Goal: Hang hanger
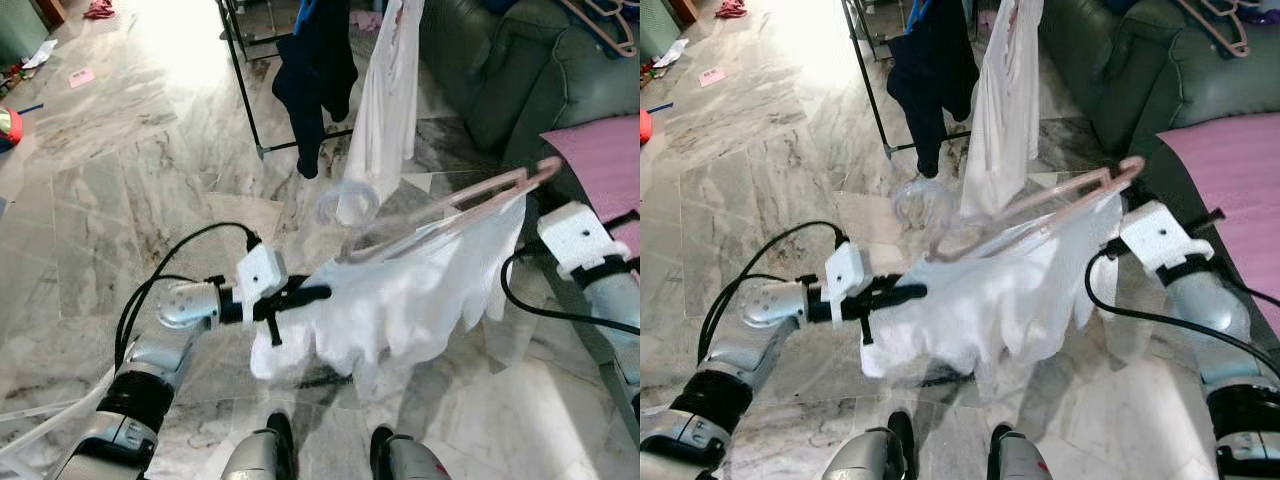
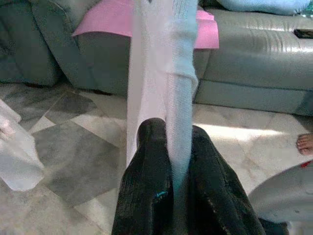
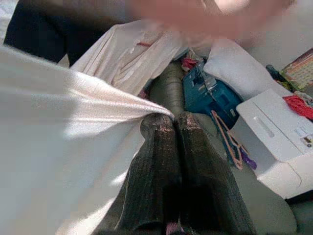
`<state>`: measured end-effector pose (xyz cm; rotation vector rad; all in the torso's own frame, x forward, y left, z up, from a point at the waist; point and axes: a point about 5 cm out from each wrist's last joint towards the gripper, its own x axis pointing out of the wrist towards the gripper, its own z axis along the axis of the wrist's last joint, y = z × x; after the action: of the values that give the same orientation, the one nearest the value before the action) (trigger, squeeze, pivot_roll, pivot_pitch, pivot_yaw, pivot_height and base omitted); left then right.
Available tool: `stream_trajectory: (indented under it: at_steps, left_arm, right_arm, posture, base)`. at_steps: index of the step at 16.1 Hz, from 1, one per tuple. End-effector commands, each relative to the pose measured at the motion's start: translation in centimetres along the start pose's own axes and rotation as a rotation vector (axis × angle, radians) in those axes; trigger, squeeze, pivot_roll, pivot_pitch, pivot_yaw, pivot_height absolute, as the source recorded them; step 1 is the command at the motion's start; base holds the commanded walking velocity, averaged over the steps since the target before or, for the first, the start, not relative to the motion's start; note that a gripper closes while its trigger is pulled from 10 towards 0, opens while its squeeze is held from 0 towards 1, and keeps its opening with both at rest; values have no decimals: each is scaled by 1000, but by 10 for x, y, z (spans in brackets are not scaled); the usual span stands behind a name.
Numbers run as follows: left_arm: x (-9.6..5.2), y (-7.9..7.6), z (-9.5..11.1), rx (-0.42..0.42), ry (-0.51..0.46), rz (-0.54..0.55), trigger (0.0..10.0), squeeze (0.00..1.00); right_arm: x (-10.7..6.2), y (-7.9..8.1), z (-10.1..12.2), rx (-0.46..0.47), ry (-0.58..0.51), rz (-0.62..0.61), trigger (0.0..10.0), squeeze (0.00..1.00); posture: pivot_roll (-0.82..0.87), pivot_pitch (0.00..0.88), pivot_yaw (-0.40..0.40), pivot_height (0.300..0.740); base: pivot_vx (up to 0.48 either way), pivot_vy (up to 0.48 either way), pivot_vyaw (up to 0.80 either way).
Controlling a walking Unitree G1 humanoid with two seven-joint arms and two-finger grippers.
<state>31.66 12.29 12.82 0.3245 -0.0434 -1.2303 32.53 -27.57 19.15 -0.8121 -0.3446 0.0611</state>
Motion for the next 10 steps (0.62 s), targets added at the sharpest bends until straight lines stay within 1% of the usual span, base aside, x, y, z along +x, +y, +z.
stream_trajectory:
  at_steps: [1,3,5,9,10]
  left_arm:
    - [-4,-4,-8,-6,26,-11,0,0]
    - [-5,-4,-10,-8,32,-25,0,0]
    - [-7,-1,-16,-6,60,-15,0,0]
    - [-13,0,-28,-23,113,13,0,0]
    - [-15,2,-32,-33,128,44,0,0]
  right_arm:
    - [1,-12,4,15,-10,-47,0,0]
    - [1,-12,5,30,-4,-54,0,0]
    - [1,-16,8,27,-11,-60,0,0]
    - [1,-23,14,22,-21,-73,0,0]
    - [1,-24,16,20,-21,-72,0,0]
  posture:
    - [-24,281,69,740]
    - [-26,281,70,740]
    - [-31,281,71,740]
    - [-40,280,72,740]
    - [-43,280,71,740]
  base:
    - [0,0,0]
    - [0,0,0]
    - [0,0,0]
    - [0,0,0]
    - [0,0,0]
